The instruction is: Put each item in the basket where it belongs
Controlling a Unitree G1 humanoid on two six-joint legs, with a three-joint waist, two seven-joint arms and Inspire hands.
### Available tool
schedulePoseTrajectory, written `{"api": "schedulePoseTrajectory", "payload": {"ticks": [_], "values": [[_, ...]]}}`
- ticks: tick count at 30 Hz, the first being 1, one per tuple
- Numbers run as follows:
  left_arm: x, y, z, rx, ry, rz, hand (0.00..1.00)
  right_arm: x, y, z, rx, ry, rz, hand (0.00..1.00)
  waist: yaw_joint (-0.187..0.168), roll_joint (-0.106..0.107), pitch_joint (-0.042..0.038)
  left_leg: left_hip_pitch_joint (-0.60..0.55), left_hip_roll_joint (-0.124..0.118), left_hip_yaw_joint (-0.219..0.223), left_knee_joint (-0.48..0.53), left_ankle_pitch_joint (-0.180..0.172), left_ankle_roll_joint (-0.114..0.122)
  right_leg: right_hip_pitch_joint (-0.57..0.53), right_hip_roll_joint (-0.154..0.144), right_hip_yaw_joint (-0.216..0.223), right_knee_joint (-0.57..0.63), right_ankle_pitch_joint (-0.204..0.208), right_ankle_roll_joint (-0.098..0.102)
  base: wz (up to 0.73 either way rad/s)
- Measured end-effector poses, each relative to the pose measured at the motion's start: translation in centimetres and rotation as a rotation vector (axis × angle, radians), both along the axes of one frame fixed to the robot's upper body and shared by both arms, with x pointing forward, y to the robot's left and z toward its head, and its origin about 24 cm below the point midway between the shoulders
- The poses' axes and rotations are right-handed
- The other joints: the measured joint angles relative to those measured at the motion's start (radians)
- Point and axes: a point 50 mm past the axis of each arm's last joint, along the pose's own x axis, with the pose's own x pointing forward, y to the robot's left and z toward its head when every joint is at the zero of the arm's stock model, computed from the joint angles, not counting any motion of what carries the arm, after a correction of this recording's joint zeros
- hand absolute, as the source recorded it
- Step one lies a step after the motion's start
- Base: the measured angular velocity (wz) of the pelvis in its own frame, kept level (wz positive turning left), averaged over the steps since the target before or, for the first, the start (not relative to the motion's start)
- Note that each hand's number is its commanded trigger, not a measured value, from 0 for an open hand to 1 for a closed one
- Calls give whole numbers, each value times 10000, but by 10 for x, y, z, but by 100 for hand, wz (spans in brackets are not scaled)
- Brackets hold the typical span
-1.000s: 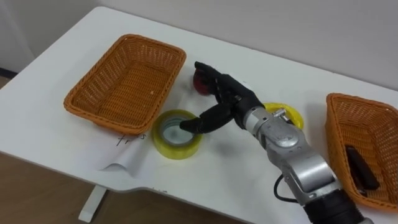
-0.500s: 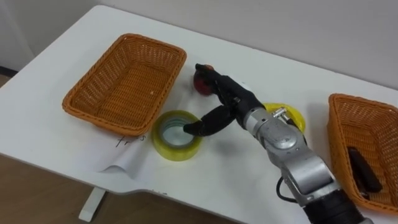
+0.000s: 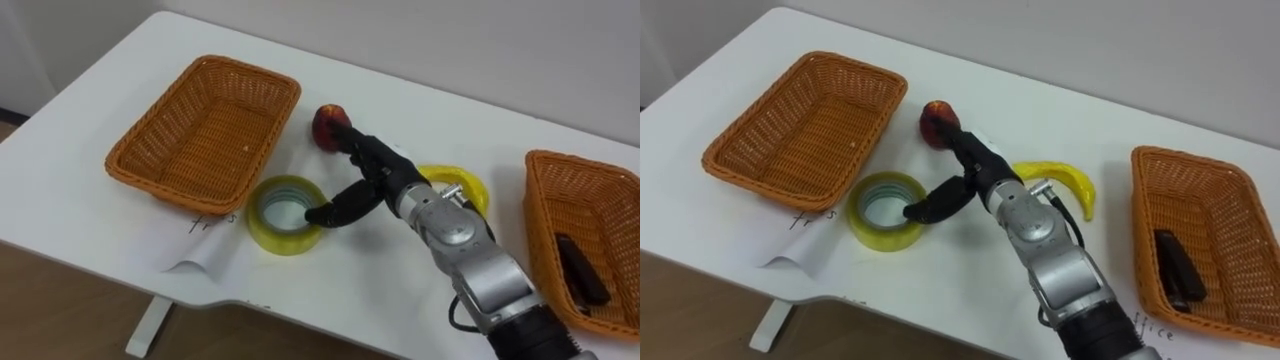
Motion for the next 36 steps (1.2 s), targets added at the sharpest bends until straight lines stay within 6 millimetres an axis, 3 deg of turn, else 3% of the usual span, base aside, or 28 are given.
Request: {"api": "schedulePoseTrajectory", "payload": {"ticks": [27, 33, 34, 35, 36], "values": [[4, -5, -1, -79, 56, -467, 0, 2, 8, -4, -166, 198, 243, 0, 329, 47, 36, -84, -14, -157, 44, 0, 1, -1, -14, -317, -17, 0, 0, 1], [4, -5, 0, -114, 249, -463, 0, 2, 6, -4, -961, 58, 488, 0, 411, 38, 31, -99, -25, -209, 33, 0, 1, 7, -14, -339, -18, -1, 1, 1], [6, -5, 0, -162, 272, -461, 0, 3, 7, -4, -1156, 24, 604, 11, 413, 27, 27, -103, -25, -215, 24, 0, 1, 4, -13, -338, -18, -1, 2, 0], [6, -5, 0, -178, 268, -461, 0, 3, 7, -3, -1228, 22, 667, 53, 413, 23, 27, -104, -25, -218, 26, 0, 1, 4, -12, -338, -18, -2, 2, 0], [7, -5, 0, -198, 251, -464, 0, 3, 8, -3, -1338, 49, 760, 100, 411, 7, 22, -106, -25, -223, 31, 0, 1, 5, -11, -337, -18, -2, 3, 0]]}}
